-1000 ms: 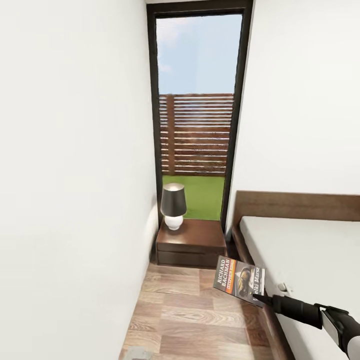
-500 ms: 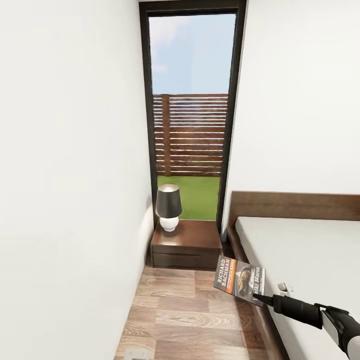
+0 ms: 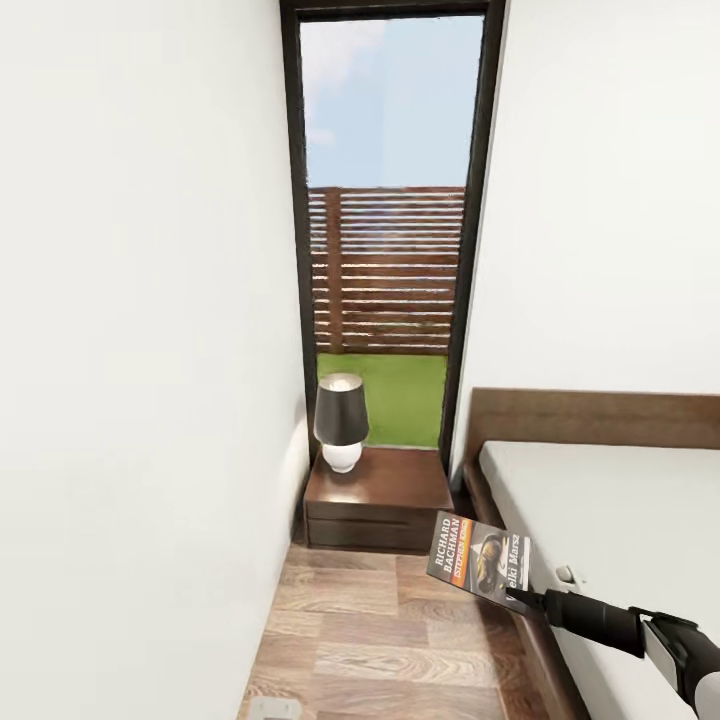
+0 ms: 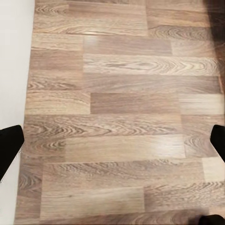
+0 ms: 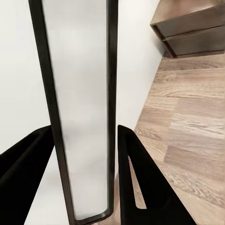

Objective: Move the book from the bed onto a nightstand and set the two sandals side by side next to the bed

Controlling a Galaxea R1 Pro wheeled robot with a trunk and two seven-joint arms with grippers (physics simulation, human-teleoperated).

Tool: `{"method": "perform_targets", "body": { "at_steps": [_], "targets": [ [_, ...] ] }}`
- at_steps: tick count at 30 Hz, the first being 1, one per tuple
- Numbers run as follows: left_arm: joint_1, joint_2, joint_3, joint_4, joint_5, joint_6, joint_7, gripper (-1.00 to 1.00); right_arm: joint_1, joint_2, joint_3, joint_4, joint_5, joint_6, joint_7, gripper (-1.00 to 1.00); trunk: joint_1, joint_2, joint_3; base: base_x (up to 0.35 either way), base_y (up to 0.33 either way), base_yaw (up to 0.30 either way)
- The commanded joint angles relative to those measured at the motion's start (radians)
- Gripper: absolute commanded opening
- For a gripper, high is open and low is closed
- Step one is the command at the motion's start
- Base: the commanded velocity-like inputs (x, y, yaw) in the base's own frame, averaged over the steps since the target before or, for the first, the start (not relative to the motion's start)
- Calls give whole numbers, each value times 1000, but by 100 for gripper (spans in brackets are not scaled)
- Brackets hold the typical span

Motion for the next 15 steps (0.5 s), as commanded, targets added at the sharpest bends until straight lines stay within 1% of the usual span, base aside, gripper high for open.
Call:
{"method": "perform_targets", "body": {
  "at_steps": [1, 10, 15],
  "targets": [
    [-1, 0, -7, 1, 10, -4, -2, 100, 0, 0, -8, 0, 3, 11, 4, -100, 1, -1, 0, 328, 34, 0],
    [-1, 0, -7, 1, 10, -4, -2, 100, 0, 0, -8, 0, 3, 11, 4, -100, 1, -1, 0, 340, 12, 0],
    [-1, -1, -7, 2, 10, -4, -2, 100, 0, 0, -8, 0, 3, 11, 4, -100, 1, -1, 0, 347, -25, 0]
  ]
}}
